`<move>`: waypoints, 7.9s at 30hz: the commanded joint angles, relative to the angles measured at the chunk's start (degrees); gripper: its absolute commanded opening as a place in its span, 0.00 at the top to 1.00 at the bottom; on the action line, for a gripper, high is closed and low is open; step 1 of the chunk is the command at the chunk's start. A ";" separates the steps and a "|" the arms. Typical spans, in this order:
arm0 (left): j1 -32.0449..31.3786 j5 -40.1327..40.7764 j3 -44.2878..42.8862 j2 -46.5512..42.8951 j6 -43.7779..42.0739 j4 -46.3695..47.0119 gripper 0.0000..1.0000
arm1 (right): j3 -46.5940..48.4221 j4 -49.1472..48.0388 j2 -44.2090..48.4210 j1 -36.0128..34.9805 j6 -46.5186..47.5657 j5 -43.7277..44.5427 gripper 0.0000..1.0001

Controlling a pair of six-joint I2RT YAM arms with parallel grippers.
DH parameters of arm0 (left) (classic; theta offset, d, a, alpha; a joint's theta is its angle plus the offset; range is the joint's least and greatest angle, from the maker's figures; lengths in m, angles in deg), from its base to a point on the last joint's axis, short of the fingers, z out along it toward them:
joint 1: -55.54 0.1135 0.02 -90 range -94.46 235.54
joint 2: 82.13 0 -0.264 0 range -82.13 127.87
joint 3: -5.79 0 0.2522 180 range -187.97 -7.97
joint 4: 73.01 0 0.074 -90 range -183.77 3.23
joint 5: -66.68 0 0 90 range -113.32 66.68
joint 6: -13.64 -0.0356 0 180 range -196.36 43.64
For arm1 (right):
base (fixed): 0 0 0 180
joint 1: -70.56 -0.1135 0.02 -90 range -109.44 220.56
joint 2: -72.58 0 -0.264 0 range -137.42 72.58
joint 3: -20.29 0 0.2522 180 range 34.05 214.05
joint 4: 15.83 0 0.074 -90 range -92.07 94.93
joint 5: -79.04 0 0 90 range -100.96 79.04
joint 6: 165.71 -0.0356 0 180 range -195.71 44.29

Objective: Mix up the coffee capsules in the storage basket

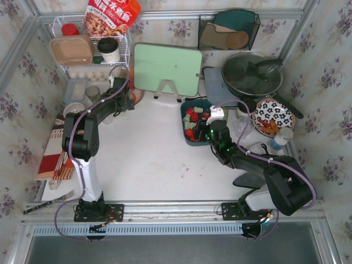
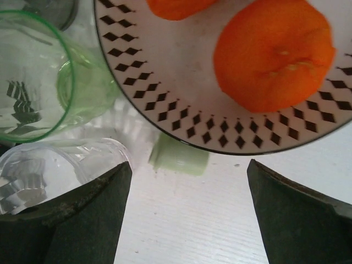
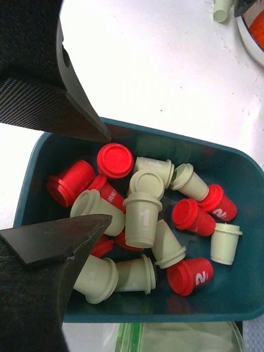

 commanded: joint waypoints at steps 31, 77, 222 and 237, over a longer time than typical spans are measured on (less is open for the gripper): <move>2.82 -11.18 -1.13 2.01 5.83 -5.36 0.51 | 0.31 -2.72 1.33 -0.06 -0.57 -4.99 0.38; 2.04 -13.90 9.82 -7.09 2.40 1.36 0.73 | 0.46 -2.01 4.11 -0.07 -1.31 -9.27 0.38; -34.05 7.44 54.81 -92.87 -8.39 -3.61 0.01 | -24.75 -49.80 -1.08 22.13 21.94 -1.78 0.00; -34.09 8.39 55.39 -91.97 -8.94 -2.72 0.01 | -24.86 -62.48 -11.32 21.88 22.13 0.90 0.00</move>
